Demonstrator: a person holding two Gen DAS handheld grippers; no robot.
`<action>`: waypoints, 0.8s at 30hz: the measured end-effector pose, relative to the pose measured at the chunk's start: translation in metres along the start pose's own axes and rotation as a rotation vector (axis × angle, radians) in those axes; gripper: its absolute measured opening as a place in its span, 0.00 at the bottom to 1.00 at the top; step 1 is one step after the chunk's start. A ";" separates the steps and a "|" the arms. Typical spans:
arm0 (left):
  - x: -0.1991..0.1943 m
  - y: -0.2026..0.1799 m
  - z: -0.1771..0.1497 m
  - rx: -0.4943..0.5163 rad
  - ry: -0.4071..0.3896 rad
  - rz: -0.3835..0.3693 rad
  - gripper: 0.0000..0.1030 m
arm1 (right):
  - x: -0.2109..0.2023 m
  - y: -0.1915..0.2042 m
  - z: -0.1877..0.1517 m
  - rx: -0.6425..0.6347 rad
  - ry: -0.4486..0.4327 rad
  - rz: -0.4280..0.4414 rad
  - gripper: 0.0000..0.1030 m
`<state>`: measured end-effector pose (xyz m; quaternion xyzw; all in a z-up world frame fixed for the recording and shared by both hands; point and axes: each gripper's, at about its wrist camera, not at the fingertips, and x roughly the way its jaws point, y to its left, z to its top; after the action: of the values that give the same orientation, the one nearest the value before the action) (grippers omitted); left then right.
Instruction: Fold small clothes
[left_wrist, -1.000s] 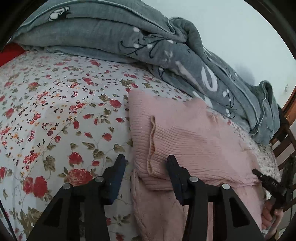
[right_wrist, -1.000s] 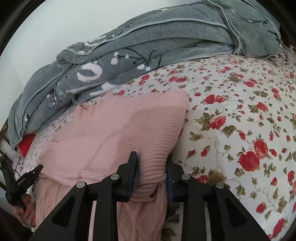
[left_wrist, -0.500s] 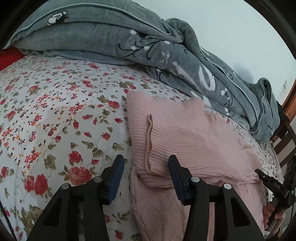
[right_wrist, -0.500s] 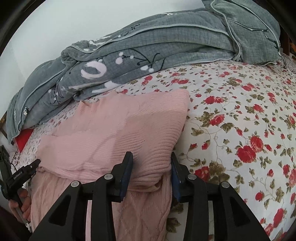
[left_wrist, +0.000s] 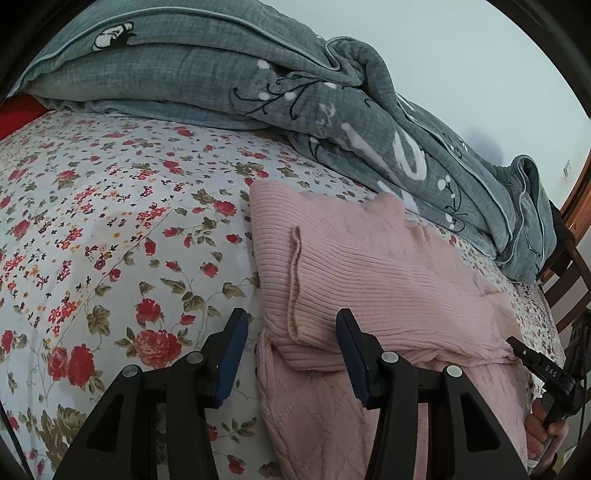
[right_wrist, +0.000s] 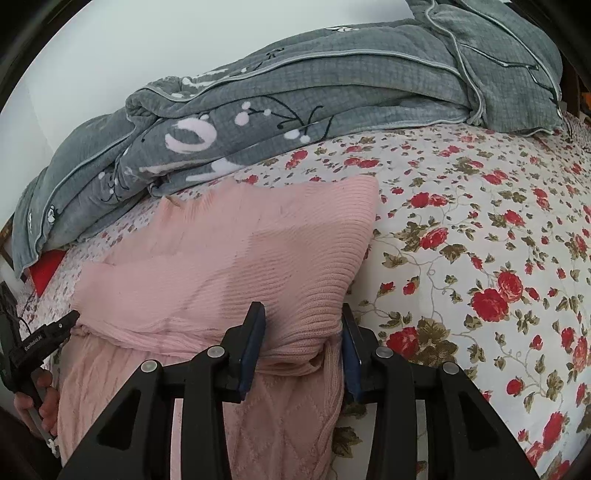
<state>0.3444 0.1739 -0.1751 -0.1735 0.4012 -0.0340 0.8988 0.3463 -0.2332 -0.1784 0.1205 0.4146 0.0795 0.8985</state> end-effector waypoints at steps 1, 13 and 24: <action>0.000 0.000 0.000 0.000 -0.002 0.000 0.46 | -0.001 0.001 0.000 -0.005 -0.003 -0.002 0.41; -0.049 -0.018 -0.035 0.048 -0.075 0.028 0.57 | -0.070 0.006 -0.027 -0.039 -0.166 -0.003 0.60; -0.145 -0.026 -0.159 0.110 -0.074 -0.026 0.67 | -0.152 0.021 -0.138 -0.110 -0.082 0.043 0.60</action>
<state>0.1316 0.1332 -0.1619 -0.1301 0.3627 -0.0612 0.9207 0.1417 -0.2291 -0.1490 0.0829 0.3699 0.1162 0.9180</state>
